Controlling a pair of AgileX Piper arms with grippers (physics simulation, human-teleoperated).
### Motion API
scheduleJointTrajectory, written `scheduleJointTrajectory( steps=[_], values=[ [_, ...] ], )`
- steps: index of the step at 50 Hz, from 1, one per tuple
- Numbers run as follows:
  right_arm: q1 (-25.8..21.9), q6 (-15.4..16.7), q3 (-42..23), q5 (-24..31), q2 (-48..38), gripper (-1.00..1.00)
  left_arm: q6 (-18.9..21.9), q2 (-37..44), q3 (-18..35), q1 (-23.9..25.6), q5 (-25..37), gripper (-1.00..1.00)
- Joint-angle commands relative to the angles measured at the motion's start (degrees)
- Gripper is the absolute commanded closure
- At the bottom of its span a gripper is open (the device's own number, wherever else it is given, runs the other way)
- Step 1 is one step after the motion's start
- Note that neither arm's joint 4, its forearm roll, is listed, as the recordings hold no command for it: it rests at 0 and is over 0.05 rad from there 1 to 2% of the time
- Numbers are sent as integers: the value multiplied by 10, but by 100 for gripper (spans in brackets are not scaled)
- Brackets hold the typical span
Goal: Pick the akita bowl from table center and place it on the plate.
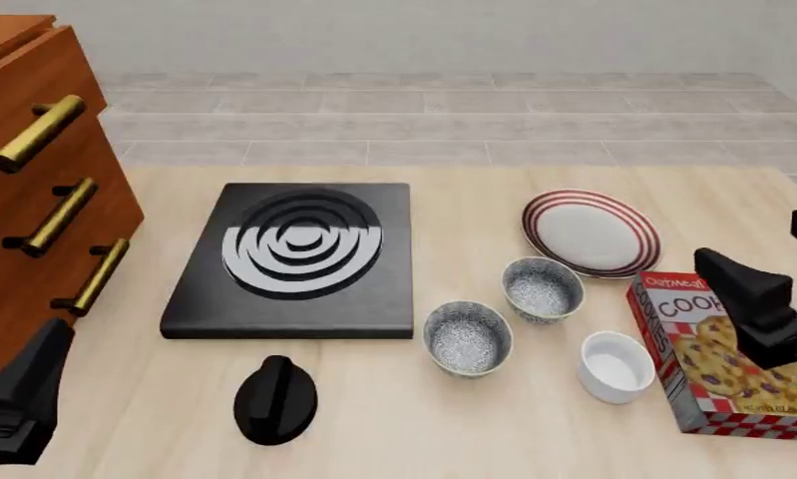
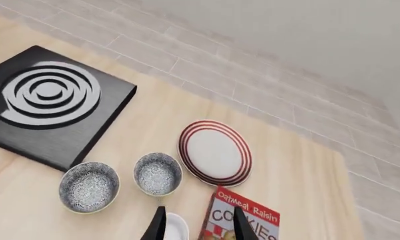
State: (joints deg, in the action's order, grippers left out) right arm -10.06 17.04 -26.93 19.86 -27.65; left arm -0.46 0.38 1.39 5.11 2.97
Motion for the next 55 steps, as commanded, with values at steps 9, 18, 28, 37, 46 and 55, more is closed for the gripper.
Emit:
scheduleJointTrajectory(
  steps=[9, 18, 28, 37, 46, 55],
  values=[
    [-75, 80, -46, 6, -129, -100, 0, 1, 3, 12, 7, -100],
    [-127, 92, -57, 17, -149, -100, 2, -2, -4, 17, 8, -100],
    [-174, 107, -33, -21, -194, -100, 4, -1, -5, 21, 9, -100],
    [-239, 147, -32, -35, -244, -100, 3, -1, -5, 13, 6, -100],
    [-256, 156, -45, -44, -276, -100, -11, 0, 7, -9, 6, -100],
    [-271, 181, -29, -71, -326, -100, -13, 0, 2, -5, 3, -100]
  ],
)
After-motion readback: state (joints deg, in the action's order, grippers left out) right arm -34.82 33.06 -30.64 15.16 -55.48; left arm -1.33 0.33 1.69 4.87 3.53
